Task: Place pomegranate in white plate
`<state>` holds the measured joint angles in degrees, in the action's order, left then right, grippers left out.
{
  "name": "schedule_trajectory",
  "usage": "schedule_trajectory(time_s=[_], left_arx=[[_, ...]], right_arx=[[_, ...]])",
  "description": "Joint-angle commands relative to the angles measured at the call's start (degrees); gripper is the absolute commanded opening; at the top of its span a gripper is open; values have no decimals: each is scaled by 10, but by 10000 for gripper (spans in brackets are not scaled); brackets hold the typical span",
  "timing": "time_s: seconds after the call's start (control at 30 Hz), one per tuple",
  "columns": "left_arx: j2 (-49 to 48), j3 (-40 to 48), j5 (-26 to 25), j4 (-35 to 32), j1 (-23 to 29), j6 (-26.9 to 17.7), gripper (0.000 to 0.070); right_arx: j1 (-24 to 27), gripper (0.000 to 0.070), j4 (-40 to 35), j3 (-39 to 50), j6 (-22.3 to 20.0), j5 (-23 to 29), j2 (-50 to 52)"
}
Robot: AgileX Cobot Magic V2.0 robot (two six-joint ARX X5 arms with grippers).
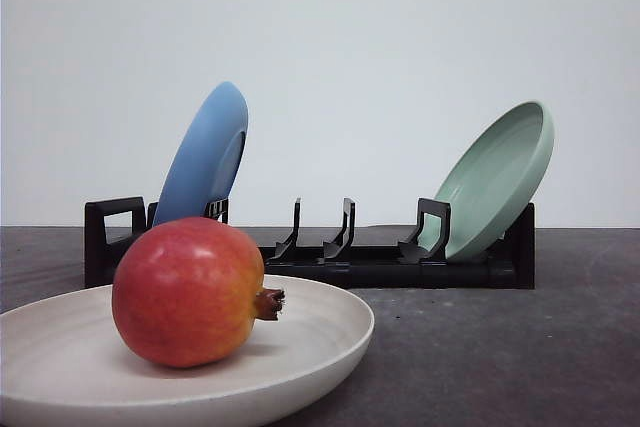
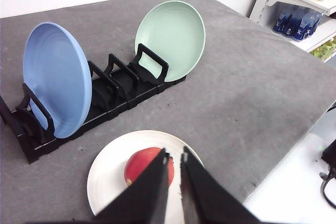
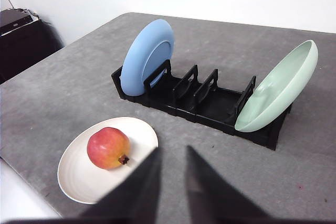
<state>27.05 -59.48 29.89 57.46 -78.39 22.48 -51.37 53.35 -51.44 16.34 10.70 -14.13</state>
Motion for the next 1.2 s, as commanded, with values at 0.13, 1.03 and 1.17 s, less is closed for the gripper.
schedule_trajectory(time_s=[0.13,1.03,1.17], left_arx=[[2,-7,3,-4,-7,-10,0],[-76,190,-149,-227,472,-176,0],[-149,309,-265,-342,614,-202,0]], right_arx=[[-6,6,-10,-4,-5,2,-3],[-6,6,-10,-4,-5,1,-3],[-6,6,-10,-4,-5,1,-3]])
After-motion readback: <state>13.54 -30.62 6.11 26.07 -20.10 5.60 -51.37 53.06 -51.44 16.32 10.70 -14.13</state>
